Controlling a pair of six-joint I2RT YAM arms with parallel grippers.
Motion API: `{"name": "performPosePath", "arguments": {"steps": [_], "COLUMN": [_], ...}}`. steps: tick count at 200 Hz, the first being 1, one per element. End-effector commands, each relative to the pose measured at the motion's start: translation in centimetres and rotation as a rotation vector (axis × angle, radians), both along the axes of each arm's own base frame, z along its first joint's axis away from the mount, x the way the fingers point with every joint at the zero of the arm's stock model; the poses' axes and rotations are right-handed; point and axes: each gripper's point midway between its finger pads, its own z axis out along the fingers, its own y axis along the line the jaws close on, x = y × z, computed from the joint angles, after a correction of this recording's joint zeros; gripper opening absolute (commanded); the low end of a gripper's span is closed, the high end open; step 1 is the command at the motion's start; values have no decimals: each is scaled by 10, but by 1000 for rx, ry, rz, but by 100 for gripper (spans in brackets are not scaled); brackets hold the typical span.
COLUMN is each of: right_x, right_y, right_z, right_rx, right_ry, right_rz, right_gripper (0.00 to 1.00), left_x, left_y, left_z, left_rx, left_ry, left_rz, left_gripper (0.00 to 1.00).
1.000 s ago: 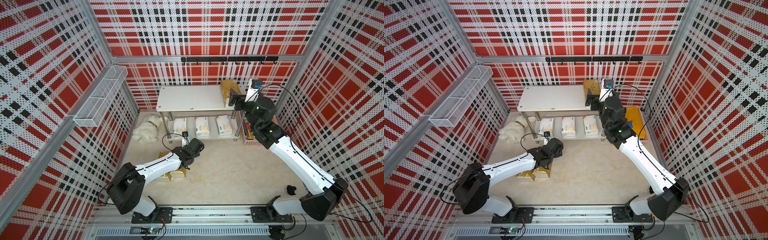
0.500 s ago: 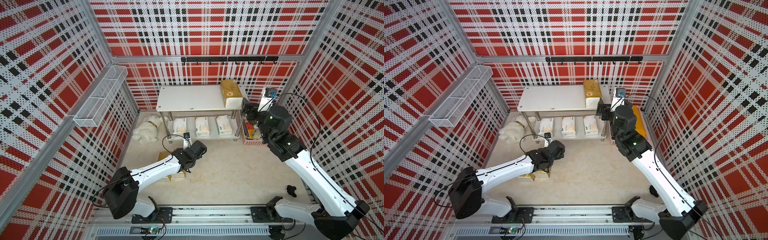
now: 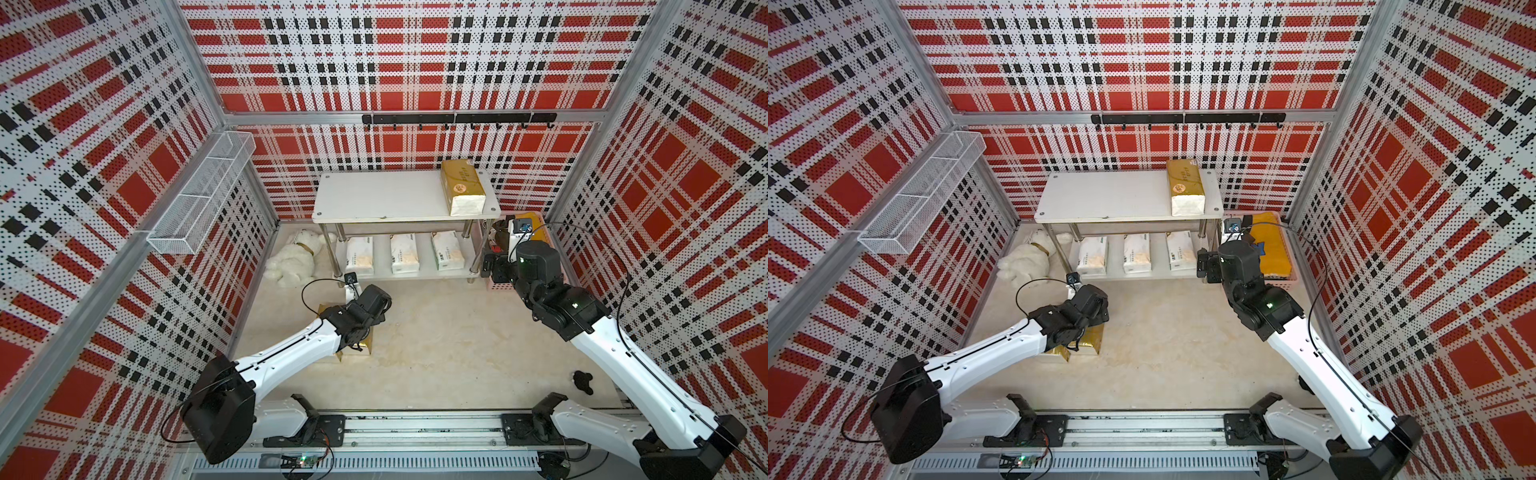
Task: Place the tissue boxes on the shelf by color
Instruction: Pick up the box of tissues from the center of the board.
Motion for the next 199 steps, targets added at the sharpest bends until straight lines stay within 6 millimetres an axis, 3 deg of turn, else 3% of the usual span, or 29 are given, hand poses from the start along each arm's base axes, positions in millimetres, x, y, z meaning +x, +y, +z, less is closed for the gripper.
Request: {"name": "performPosePath", "arguments": {"steps": [1, 27, 45, 112, 166, 199], "right_x": [-8, -10, -10, -5, -2, -3], "right_y": [11, 22, 30, 44, 53, 57], "right_z": [-32, -63, -69, -69, -74, -74], "right_rx": [36, 60, 74, 89, 96, 102], "right_ry": [96, 161, 171, 168, 179, 177], "right_rz": [47, 86, 110, 151, 171, 181], "right_gripper": [100, 100, 100, 100, 100, 100], "left_x": [-13, -19, -20, -27, -28, -30], "left_y": [7, 12, 15, 19, -4, -4], "left_z": [-16, -18, -17, -35, -36, -51], "left_rx": [-3, 11, 30, 79, 11, 26], "left_ry": [75, 95, 110, 183, 205, 259], "left_rz": [-19, -23, -27, -58, -203, -208], "left_gripper": [90, 90, 90, 90, 94, 94]}}
